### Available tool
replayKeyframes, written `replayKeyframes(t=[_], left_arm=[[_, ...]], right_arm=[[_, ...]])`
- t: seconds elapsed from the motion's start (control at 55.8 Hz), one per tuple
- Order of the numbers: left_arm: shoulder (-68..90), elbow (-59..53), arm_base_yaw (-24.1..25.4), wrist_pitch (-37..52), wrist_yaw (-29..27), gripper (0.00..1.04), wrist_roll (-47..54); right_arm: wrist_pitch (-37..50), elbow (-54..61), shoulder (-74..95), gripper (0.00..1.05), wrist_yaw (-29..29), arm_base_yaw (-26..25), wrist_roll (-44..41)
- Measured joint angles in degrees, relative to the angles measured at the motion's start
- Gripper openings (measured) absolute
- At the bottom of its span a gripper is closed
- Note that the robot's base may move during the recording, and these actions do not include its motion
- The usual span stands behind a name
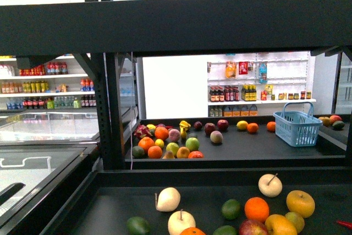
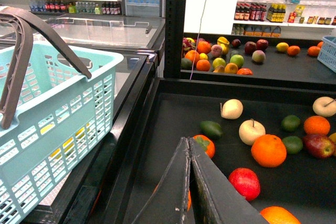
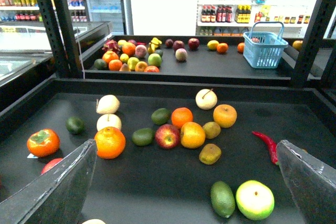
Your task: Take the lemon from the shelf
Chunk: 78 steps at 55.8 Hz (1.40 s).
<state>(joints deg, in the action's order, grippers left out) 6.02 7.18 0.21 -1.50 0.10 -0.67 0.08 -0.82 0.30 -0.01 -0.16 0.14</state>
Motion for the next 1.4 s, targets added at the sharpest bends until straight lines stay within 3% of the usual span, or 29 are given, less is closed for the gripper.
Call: replayKeyframes(t=[0.699, 0.843, 1.058, 1.112, 1.398], left_arm=[[-5.7, -6.4, 0.0, 1.2, -0.1, 0.04, 0.0], [-5.7, -6.4, 0.0, 1.2, -0.1, 0.44, 0.0], [-5.7, -6.4, 0.0, 1.2, -0.1, 0.83, 0.0], [-5.7, -6.4, 0.0, 1.2, -0.1, 0.98, 0.1], [-5.7, -6.4, 0.0, 1.2, -0.1, 0.97, 0.1]], right_arm=[[0.0, 0.0, 0.0, 1.02, 0.0, 0.0, 0.0], [0.0, 0.0, 0.0, 1.02, 0.0, 0.0, 0.0], [0.0, 0.0, 0.0, 1.02, 0.0, 0.0, 0.0], [0.0, 0.0, 0.0, 1.02, 0.0, 0.0, 0.0], [0.0, 0.0, 0.0, 1.02, 0.0, 0.0, 0.0]])
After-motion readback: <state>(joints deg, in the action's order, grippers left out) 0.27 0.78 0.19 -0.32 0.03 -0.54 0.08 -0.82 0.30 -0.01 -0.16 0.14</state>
